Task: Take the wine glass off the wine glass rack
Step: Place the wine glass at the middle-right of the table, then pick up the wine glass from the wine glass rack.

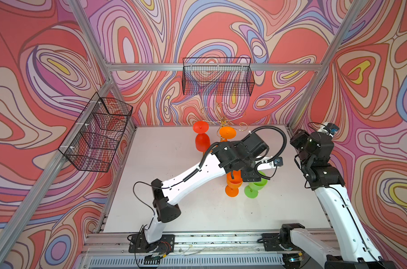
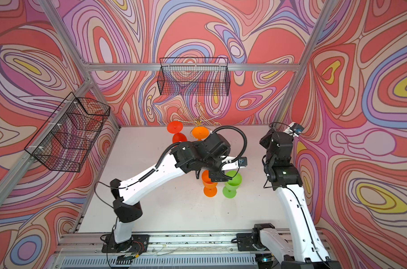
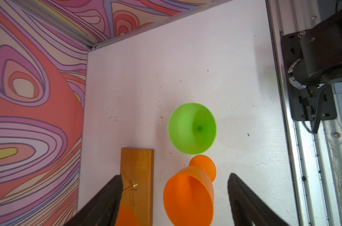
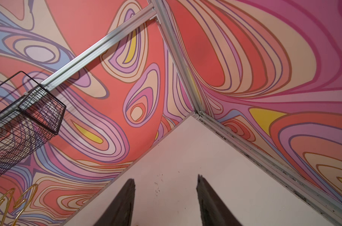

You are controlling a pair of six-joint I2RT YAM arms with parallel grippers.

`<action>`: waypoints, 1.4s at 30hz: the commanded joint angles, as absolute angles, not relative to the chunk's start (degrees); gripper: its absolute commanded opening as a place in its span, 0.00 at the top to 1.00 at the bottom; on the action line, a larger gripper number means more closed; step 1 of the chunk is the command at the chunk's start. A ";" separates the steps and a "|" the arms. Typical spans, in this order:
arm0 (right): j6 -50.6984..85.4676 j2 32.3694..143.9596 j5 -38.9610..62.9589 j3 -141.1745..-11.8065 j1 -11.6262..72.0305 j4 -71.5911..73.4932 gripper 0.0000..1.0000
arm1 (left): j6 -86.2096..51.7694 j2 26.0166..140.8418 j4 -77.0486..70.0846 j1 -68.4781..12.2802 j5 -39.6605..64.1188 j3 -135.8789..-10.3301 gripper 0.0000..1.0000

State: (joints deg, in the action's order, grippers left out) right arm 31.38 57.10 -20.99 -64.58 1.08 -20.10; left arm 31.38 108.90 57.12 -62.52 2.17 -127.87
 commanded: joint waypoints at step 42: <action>49.43 72.02 28.78 -74.44 14.88 -10.04 0.50 | 6.48 50.68 4.57 -40.61 -20.18 -64.40 0.25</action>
